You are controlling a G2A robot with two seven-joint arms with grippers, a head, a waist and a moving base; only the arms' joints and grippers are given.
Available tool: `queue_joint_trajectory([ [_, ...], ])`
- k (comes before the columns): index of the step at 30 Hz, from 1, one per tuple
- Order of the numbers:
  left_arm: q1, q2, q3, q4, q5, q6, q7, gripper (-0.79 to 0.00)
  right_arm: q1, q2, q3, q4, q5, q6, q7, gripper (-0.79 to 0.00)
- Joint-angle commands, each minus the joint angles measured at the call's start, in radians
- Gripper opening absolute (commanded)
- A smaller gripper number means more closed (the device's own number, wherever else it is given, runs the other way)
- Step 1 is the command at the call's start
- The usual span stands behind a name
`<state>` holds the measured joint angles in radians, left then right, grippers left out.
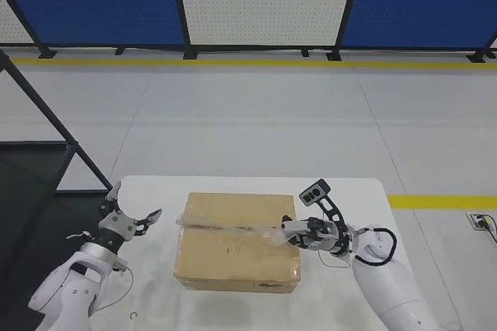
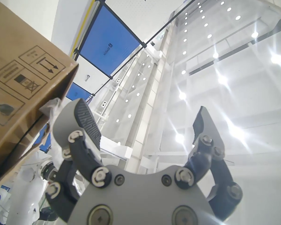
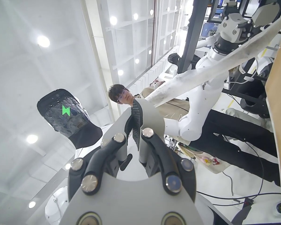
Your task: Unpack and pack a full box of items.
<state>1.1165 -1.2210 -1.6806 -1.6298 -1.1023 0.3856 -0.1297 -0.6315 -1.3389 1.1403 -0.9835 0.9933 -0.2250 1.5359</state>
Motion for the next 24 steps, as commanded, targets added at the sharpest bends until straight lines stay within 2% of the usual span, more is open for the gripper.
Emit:
queue_joint_trajectory([
  [1,-0.017,-0.001,0.011,0.007,0.000,-0.001,0.006,0.000,0.002,0.005,-0.011,-0.006,0.007,0.010,0.000,-0.785],
  [11,-0.071,0.002,0.072,-0.002,0.079,0.020,0.000,0.000,0.027,0.032,-0.054,0.019,0.022,0.000,0.000,-0.785],
  [20,-0.013,0.008,0.049,-0.036,0.076,-0.009,-0.067,0.000,0.039,0.025,-0.036,0.092,0.133,-0.062,-0.003,-0.785],
  [24,0.020,0.011,0.028,-0.050,0.069,-0.014,-0.082,0.000,0.047,0.013,-0.036,0.117,0.149,-0.095,-0.052,-0.785],
])
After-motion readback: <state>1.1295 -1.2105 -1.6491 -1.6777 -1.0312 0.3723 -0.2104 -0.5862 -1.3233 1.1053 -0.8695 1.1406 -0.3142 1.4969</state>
